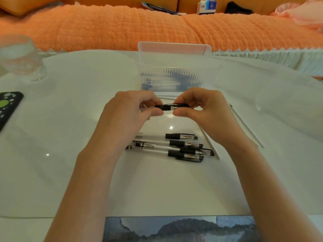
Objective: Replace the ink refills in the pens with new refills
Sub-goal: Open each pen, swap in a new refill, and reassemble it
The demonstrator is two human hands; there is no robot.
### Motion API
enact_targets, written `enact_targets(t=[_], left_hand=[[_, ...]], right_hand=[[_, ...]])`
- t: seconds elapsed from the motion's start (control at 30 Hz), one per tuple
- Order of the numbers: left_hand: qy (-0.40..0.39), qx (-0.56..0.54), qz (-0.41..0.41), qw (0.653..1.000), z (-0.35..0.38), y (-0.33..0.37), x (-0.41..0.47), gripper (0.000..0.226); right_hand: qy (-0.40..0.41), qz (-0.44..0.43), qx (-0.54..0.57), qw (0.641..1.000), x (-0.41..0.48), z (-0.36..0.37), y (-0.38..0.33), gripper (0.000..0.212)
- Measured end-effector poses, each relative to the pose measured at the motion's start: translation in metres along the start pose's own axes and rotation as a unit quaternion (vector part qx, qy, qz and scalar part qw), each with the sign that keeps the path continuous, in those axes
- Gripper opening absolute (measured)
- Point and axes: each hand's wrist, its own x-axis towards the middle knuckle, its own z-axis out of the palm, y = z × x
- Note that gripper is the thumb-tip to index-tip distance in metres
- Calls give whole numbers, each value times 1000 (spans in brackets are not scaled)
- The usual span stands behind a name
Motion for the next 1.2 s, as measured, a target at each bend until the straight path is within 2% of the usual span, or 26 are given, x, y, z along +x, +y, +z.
enact_targets(t=[0.43, 0.6, 0.73, 0.9, 1.07, 1.2], left_hand=[[-22, 24, -8, 999, 5, 0, 4, 4], [-9, 17, -14, 1000, 4, -2, 7, 7], [14, 4, -20, 1000, 4, -4, 7, 6], [0, -3, -6, 1000, 13, 4, 6, 12], [47, 6, 24, 999, 2, 17, 21, 15], [81, 17, 54, 995, -8, 31, 49, 17]], right_hand=[[6, 19, -12, 1000, 3, 4, 5, 12], [18, 38, -44, 998, 3, -6, 11, 26], [31, 51, -63, 996, 0, -15, 17, 14], [-54, 61, -97, 992, -5, -18, 12, 3], [-137, 65, -122, 981, -10, -20, 9, 16], [-158, 76, -154, 972, -12, -21, 12, 16]])
